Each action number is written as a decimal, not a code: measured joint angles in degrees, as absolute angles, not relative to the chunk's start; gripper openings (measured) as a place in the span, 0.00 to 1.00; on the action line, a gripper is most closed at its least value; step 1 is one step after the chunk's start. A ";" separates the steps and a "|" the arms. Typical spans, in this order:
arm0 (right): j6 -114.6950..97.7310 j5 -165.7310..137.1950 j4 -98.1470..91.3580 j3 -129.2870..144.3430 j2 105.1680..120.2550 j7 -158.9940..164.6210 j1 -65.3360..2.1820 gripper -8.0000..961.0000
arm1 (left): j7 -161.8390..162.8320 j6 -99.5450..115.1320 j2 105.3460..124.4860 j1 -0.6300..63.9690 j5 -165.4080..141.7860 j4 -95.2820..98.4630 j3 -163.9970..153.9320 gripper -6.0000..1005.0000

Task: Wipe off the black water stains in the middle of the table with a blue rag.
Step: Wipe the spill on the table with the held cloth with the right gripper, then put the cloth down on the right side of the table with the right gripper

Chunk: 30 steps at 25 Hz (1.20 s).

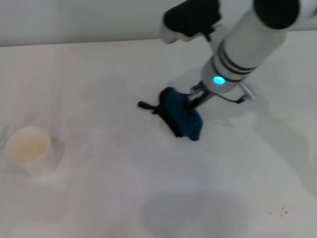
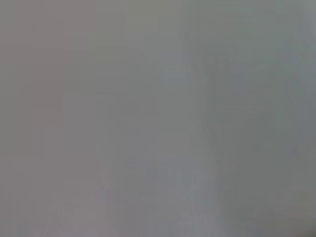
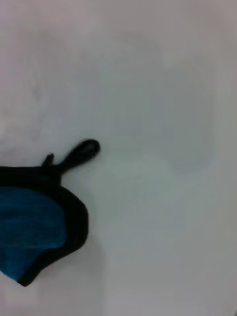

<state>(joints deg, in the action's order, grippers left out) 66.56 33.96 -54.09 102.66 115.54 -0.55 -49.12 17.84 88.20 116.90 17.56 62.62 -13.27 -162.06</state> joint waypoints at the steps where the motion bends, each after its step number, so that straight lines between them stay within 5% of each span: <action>1: 67.65 32.77 -55.59 101.24 115.48 -0.84 -47.62 0.06 | 17.84 88.20 116.90 17.56 62.62 -13.27 -162.06 0.88; 19: 77.49 21.84 -70.27 85.23 115.04 -5.27 -31.10 0.06 | 17.84 86.51 117.60 20.13 64.79 -13.72 -161.61 0.88; 30: 78.39 20.10 -70.25 79.92 114.87 -8.48 -28.70 0.06 | 17.83 85.07 118.25 21.01 64.80 -13.71 -161.76 0.88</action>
